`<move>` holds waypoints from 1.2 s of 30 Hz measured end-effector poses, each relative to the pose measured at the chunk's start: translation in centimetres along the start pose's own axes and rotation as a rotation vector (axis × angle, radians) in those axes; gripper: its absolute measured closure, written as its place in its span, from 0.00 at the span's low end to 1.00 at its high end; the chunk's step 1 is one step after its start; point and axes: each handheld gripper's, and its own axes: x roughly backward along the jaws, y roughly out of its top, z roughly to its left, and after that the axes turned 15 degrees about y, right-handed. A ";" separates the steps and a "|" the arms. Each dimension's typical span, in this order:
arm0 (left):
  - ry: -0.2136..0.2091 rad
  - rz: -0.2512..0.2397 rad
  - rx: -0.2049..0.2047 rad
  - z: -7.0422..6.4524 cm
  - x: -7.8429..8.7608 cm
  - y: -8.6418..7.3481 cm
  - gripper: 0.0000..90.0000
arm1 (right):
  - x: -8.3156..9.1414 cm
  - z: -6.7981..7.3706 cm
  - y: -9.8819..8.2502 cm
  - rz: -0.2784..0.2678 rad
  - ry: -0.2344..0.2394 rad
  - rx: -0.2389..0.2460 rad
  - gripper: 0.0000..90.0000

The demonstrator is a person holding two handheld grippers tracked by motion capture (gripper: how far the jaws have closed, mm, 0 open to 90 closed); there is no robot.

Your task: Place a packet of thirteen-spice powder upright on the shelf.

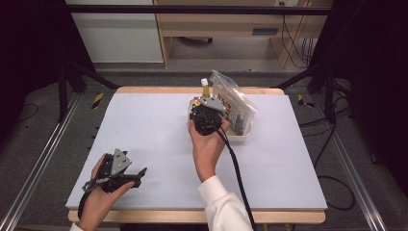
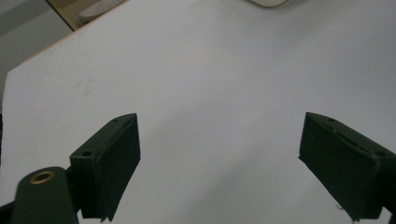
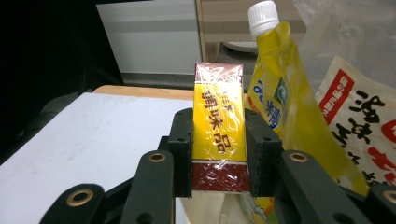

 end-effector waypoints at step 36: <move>-0.010 0.004 -0.023 -0.7 -0.2 0.2 0.14 | -2.8 -0.1 -2.7 0.037 -0.043 -0.010 0.75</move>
